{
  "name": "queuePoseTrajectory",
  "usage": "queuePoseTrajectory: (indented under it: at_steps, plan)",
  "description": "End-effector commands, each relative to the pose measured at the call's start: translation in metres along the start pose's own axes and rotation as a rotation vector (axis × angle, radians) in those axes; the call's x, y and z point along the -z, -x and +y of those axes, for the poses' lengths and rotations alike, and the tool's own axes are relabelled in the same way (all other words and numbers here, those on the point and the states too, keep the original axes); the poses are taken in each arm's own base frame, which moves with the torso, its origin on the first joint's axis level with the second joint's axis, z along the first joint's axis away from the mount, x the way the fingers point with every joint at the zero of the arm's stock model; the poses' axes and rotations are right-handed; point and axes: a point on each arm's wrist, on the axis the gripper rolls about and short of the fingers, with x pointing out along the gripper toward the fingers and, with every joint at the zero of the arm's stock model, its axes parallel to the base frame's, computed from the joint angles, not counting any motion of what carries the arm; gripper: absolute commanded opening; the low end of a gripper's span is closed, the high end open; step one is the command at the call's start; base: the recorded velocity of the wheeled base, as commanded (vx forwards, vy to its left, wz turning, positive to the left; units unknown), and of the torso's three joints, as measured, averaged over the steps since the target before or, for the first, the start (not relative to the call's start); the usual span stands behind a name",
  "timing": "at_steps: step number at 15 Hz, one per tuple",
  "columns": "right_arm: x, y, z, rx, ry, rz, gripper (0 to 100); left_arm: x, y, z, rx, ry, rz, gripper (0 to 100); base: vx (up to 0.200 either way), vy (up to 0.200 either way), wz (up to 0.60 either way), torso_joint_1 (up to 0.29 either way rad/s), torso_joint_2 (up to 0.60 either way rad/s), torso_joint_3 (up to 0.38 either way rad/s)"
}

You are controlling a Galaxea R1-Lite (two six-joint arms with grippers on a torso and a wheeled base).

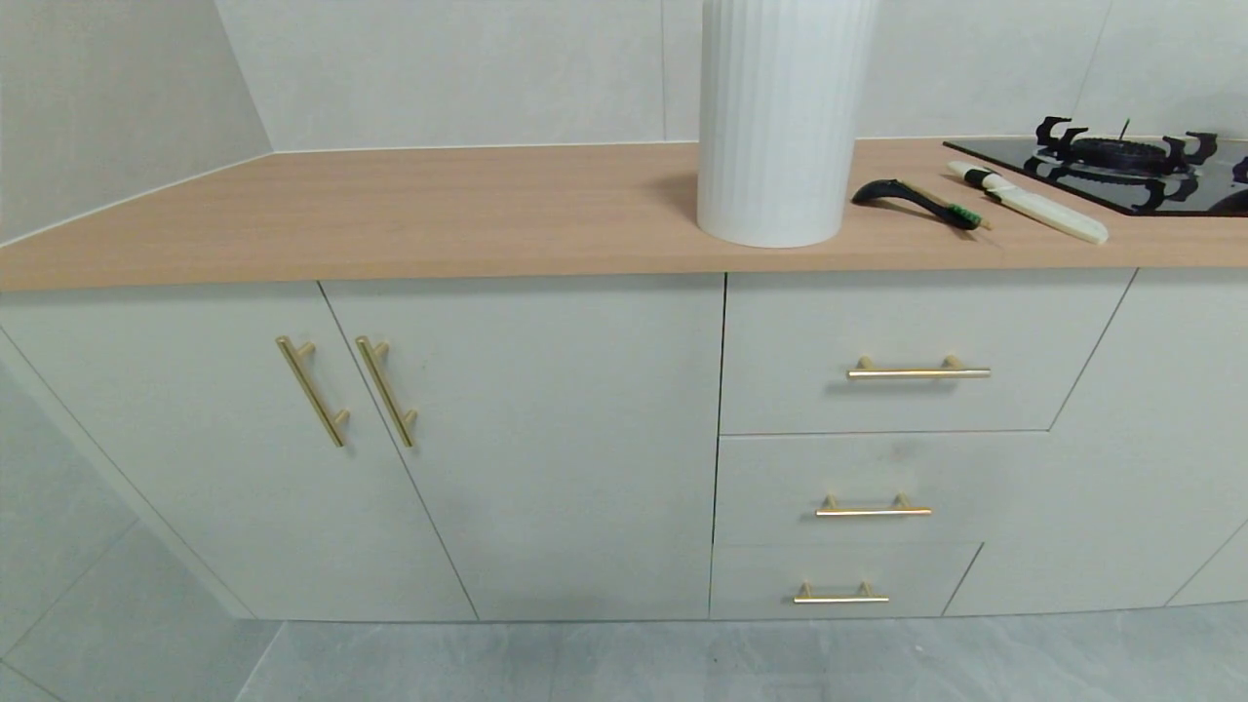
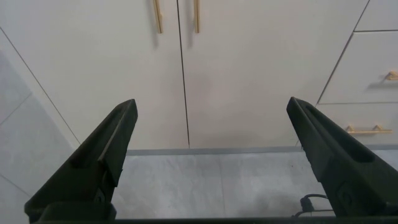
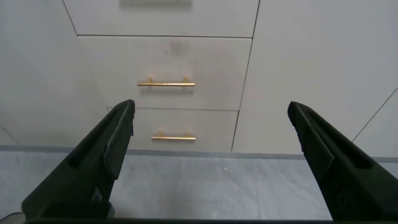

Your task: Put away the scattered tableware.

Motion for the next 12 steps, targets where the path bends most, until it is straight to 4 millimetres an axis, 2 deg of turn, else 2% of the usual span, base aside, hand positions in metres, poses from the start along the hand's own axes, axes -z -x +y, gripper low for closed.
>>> queuePoseTrajectory:
  at_steps: [1, 2, 5, 7, 9, 11, 12]
  plan:
    - [-0.034, 0.011, -0.001, -0.002, -0.062, -0.128, 100, 0.0, 0.0, 0.0, -0.002, 0.0, 0.001, 100, 0.0, 0.0, 0.0, 0.0, 0.0, 0.0]
    - [-0.041, 0.014, -0.001, -0.016, -0.103, -0.147, 100, 0.0, 0.0, 0.0, 0.0, 0.0, 0.001, 100, 0.0, 0.0, 0.0, 0.0, 0.0, 0.0]
    - [-0.043, -0.007, 0.0, -0.136, -0.103, 0.08, 100, 0.0, 0.0, 0.0, 0.0, 0.0, 0.001, 100, 0.0, 0.0, 0.0, 0.0, 0.0, 0.0]
    - [-0.048, -0.025, 0.001, -0.185, -0.044, 0.221, 100, 0.0, 0.0, 0.0, 0.0, 0.0, 0.001, 100, 0.0, 0.0, 0.0, 0.0, 0.0, 0.0]
    - [-0.055, -0.049, 0.003, -0.214, 0.034, 0.371, 100, 0.0, 0.0, 0.0, 0.0, 0.0, 0.001, 100, 0.0, 0.0, 0.0, 0.0, 0.0, 0.0]
    - [-0.065, -0.095, 0.008, -0.238, 0.063, 0.571, 100, 0.0, 0.0, 0.0, 0.0, 0.0, 0.001, 100, 0.0, 0.0, 0.0, 0.0, 0.0, 0.0]
    - [-0.068, -0.108, 0.01, -0.242, 0.066, 0.609, 100, 0.0, 0.0, 0.0, 0.0, 0.0, 0.001, 100, 0.0, 0.0, 0.0, 0.0, 0.0, 0.0]
